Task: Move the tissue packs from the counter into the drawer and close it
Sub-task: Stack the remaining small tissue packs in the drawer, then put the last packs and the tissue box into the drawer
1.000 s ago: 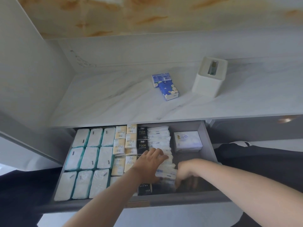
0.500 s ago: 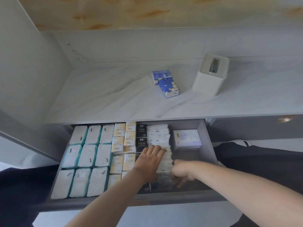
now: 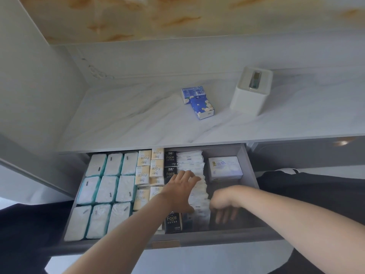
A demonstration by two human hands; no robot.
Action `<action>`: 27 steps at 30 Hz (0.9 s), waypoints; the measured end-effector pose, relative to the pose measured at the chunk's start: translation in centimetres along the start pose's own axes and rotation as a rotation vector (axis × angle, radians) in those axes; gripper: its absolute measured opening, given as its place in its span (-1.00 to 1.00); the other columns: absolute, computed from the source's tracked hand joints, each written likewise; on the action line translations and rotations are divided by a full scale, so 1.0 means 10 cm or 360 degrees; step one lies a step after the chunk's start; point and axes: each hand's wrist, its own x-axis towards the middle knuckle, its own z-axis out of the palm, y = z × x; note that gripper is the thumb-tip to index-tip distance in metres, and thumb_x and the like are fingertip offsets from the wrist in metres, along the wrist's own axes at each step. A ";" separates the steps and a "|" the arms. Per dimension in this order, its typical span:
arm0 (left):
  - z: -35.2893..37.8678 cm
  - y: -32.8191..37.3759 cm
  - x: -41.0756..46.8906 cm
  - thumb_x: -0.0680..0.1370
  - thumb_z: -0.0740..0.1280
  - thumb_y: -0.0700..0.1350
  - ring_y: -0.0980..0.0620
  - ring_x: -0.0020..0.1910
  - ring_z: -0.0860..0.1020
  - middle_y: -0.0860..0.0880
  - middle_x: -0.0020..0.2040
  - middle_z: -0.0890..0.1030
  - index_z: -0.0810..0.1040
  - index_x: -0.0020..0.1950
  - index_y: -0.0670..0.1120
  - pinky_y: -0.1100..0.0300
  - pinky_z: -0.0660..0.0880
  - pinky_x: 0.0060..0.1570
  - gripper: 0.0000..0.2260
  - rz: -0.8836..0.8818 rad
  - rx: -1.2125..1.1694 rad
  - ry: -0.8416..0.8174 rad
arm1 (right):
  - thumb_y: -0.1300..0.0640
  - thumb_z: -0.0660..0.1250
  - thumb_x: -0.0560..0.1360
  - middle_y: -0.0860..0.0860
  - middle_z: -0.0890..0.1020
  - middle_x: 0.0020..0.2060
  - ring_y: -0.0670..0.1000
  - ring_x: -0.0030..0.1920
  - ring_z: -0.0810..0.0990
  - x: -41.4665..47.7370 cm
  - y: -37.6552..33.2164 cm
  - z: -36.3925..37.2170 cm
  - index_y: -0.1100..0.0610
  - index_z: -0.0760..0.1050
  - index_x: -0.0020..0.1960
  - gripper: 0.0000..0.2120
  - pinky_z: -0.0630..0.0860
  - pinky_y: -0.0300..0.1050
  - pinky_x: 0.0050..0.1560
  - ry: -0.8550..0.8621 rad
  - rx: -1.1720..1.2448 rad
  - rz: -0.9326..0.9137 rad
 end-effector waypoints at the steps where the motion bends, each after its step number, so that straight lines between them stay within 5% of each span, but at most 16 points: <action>1: 0.04 0.02 -0.01 0.35 0.46 0.26 -0.07 0.44 0.15 -0.04 0.46 0.15 0.05 0.56 -0.01 -0.01 0.17 0.47 -0.06 -0.0002 0.0058 -0.0003 | 0.15 0.08 0.62 0.11 0.69 -0.03 0.11 0.02 0.65 0.08 -0.02 0.08 0.25 0.30 0.46 -0.57 0.56 0.02 0.05 -0.0160 0.0239 0.0048; 4: 0.16 0.05 -0.03 0.36 0.41 0.32 -0.11 0.48 0.11 -0.08 0.51 0.10 -0.01 0.57 -0.05 -0.03 0.12 0.49 -0.02 -0.0004 0.0206 -0.0001 | 0.25 0.01 0.62 0.23 0.49 0.36 0.20 0.38 0.46 0.30 -0.07 0.23 0.34 0.21 0.51 -0.53 0.44 0.07 0.29 -0.0289 0.0784 0.0107; 9: 0.22 0.02 -0.01 0.40 0.39 0.27 -0.10 0.44 0.17 -0.08 0.48 0.15 0.02 0.56 -0.05 0.01 0.17 0.45 -0.09 -0.0019 0.0199 0.0101 | 0.48 0.08 0.42 0.21 0.61 0.07 0.16 -0.09 0.62 0.47 -0.05 0.28 0.23 0.48 0.31 -0.49 0.63 0.05 -0.09 -0.0048 0.1052 -0.0225; 13: 0.28 -0.02 -0.01 0.38 0.40 0.26 -0.10 0.37 0.24 -0.06 0.42 0.22 0.11 0.52 -0.04 0.01 0.24 0.40 -0.15 0.0038 0.0180 0.0164 | 0.39 0.25 0.40 0.13 0.68 0.04 0.15 0.08 0.65 0.41 0.05 0.21 0.17 0.60 0.16 -0.62 0.63 -0.01 -0.13 0.0155 0.0620 -0.0321; 16: 0.34 -0.01 0.00 0.37 0.42 0.24 -0.11 0.37 0.22 -0.08 0.41 0.20 0.10 0.52 -0.03 -0.01 0.21 0.41 -0.14 0.0026 0.0198 0.0141 | 0.28 0.32 0.45 0.06 0.70 -0.05 0.09 -0.06 0.69 0.33 0.07 0.08 0.11 0.59 0.14 -0.72 0.63 -0.05 -0.17 0.0171 0.0253 -0.0331; 19: 0.27 -0.05 0.03 0.40 0.45 0.17 -0.10 0.37 0.23 -0.07 0.40 0.21 0.10 0.53 -0.01 0.00 0.23 0.40 -0.17 0.0073 0.0233 0.0107 | 0.22 0.25 0.52 0.05 0.64 -0.01 0.08 -0.06 0.67 0.20 0.01 -0.08 0.08 0.53 0.21 -0.71 0.66 0.05 -0.04 0.0268 -0.0187 -0.0293; 23: 0.02 -0.13 0.07 0.40 0.47 0.22 -0.05 0.37 0.24 -0.03 0.41 0.25 0.15 0.54 0.03 -0.01 0.28 0.40 -0.17 0.0121 0.0063 -0.0077 | 0.30 0.13 0.50 0.20 0.63 0.06 0.14 -0.13 0.60 0.01 -0.15 -0.36 0.21 0.55 0.17 -0.68 0.52 -0.14 -0.30 0.0563 -0.0678 -0.0273; 27: -0.42 -0.18 0.25 0.52 0.37 0.11 0.03 0.25 0.47 0.06 0.25 0.53 0.44 0.38 0.07 0.06 0.45 0.23 -0.56 -0.0013 -0.0464 0.0011 | 0.32 0.13 0.45 0.08 0.71 -0.08 0.09 -0.14 0.66 -0.35 -0.38 -0.82 0.15 0.65 -0.02 -0.67 0.61 -0.11 -0.12 0.1043 -0.0422 -0.0536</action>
